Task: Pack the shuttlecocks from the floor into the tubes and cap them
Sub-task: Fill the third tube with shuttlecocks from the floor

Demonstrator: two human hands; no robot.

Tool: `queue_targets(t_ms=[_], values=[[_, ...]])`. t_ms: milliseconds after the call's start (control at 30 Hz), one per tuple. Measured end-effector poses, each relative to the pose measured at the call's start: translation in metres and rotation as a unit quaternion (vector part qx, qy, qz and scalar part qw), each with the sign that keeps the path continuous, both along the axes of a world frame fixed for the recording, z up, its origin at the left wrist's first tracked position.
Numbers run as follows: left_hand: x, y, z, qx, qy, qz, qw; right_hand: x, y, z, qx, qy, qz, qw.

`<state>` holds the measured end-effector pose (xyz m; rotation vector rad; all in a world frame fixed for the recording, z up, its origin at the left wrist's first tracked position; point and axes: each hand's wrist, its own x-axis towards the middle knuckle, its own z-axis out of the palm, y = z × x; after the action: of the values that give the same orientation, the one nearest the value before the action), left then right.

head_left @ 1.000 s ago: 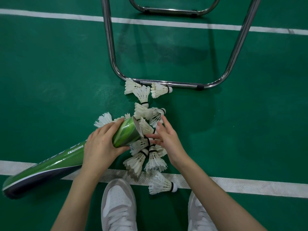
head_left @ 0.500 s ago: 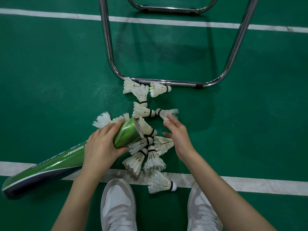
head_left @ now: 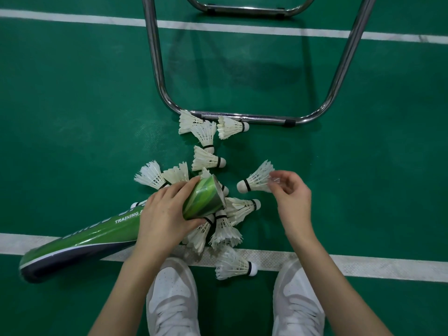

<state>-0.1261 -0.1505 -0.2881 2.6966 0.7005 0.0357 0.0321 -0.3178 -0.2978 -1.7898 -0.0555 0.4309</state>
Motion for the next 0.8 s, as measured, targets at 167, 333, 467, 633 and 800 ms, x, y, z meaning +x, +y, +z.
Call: queue_targets(t_ms=[167, 333, 467, 633, 800], values=[[0.003, -0.004, 0.002, 0.002, 0.004, -0.003, 1.000, -0.010, 0.011, 0.022, 0.077, 0.035, 0.026, 0.996], [0.010, -0.014, 0.003, 0.007, 0.011, -0.017, 1.000, -0.038, 0.018, 0.028, 0.098, 0.071, 0.102, 0.987], [0.011, -0.017, 0.001, 0.016, 0.008, -0.018, 1.000, -0.051, 0.016, 0.025, 0.108, 0.083, 0.137, 0.981], [0.010, -0.018, 0.000, 0.018, -0.001, -0.022, 1.000, -0.052, 0.011, 0.023, 0.047, 0.062, 0.185, 0.980], [0.011, -0.020, -0.001, 0.024, -0.004, -0.029, 0.999, -0.055, 0.015, 0.023, 0.008, 0.046, 0.193, 0.980]])
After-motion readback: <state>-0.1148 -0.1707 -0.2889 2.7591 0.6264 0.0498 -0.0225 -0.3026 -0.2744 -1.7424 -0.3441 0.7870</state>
